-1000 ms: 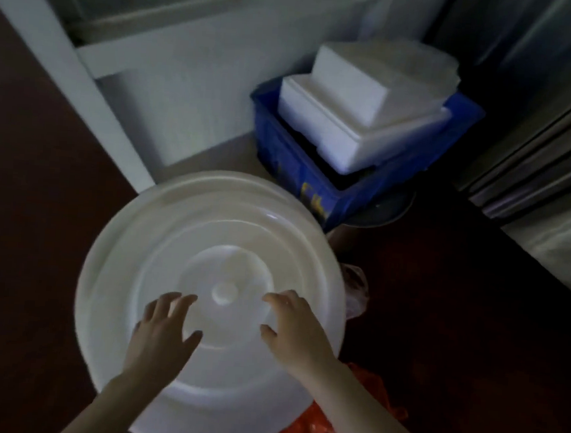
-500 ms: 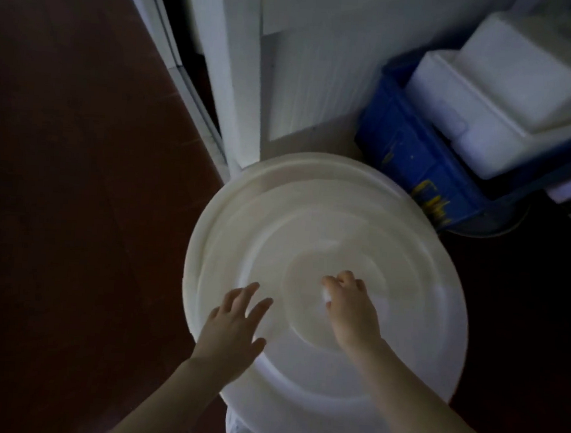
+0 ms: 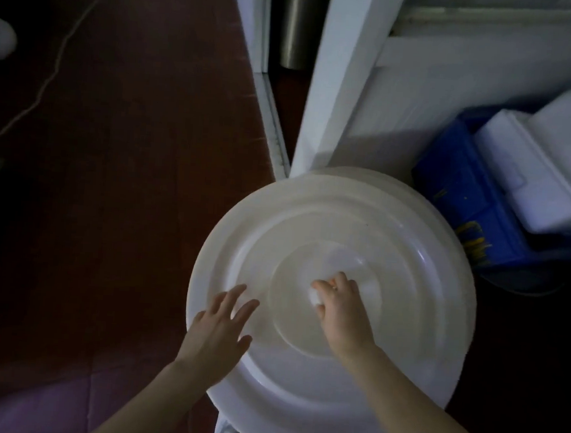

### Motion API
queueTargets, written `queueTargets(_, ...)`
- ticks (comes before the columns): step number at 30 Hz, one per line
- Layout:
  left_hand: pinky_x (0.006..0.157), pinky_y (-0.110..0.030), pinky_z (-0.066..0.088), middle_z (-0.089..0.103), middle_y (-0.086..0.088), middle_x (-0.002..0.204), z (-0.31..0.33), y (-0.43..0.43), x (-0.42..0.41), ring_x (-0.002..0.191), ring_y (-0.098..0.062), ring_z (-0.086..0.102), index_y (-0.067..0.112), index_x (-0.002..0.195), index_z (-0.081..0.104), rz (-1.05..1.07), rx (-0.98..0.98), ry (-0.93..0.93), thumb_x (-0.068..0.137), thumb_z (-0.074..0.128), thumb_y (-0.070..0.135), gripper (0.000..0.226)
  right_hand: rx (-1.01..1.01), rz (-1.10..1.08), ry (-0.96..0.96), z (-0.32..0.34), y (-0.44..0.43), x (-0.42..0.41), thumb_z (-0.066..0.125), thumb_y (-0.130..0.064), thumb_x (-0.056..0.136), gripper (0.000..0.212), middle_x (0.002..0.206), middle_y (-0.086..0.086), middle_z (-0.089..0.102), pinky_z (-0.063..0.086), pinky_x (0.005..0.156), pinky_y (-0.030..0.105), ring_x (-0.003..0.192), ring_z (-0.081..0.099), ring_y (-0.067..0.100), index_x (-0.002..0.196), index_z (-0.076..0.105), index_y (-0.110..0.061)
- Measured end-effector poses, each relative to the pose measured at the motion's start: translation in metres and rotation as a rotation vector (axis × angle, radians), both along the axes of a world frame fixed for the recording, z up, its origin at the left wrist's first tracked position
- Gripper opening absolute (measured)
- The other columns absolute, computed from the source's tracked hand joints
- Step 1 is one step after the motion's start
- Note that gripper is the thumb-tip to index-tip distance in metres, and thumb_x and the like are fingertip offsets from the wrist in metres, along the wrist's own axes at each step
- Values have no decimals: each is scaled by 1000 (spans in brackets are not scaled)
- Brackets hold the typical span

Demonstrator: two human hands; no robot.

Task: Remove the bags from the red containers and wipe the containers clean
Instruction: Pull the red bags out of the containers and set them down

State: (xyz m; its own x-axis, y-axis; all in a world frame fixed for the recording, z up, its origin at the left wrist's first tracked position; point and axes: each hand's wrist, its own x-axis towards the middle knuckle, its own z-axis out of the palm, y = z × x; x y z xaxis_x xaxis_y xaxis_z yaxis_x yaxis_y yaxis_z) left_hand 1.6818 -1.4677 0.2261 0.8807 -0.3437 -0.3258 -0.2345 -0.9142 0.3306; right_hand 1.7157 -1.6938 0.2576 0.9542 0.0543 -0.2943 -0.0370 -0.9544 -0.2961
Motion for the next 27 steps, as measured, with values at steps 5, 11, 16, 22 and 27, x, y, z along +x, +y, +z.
queueTargets(5,95,-41,50,22,3,158,26,60,-67,139,-20,34,32,144,40,236,12,-19,88,63,42,61,48,204,-37,20,70,-18,53,-10,91,35,119,5,47,42,92,34,110,45,25,123,60,-23)
queueTargets(11,74,-45,58,42,-3,147,29,133,-139,126,-29,51,25,133,56,532,47,36,75,79,28,62,129,464,-36,9,175,-35,44,-20,99,26,119,7,47,37,93,33,112,43,26,117,62,-19)
queueTargets(16,73,-40,59,43,-2,145,6,179,-199,123,-28,51,26,129,58,761,44,77,74,80,26,59,167,650,34,-31,257,-57,45,-22,100,25,117,9,49,37,93,35,111,44,27,117,63,-18)
queueTargets(22,79,-38,55,28,0,157,-66,214,-238,136,-24,40,29,139,48,899,23,152,83,70,30,60,85,833,115,-111,325,-73,44,-18,98,30,119,6,48,40,94,37,112,46,26,123,59,-24)
queueTargets(27,96,-31,46,5,7,161,-159,230,-245,143,-15,23,38,146,26,929,12,225,93,53,37,60,-27,893,178,-207,354,-74,43,-21,98,32,122,3,48,45,91,39,113,47,24,126,56,-29)
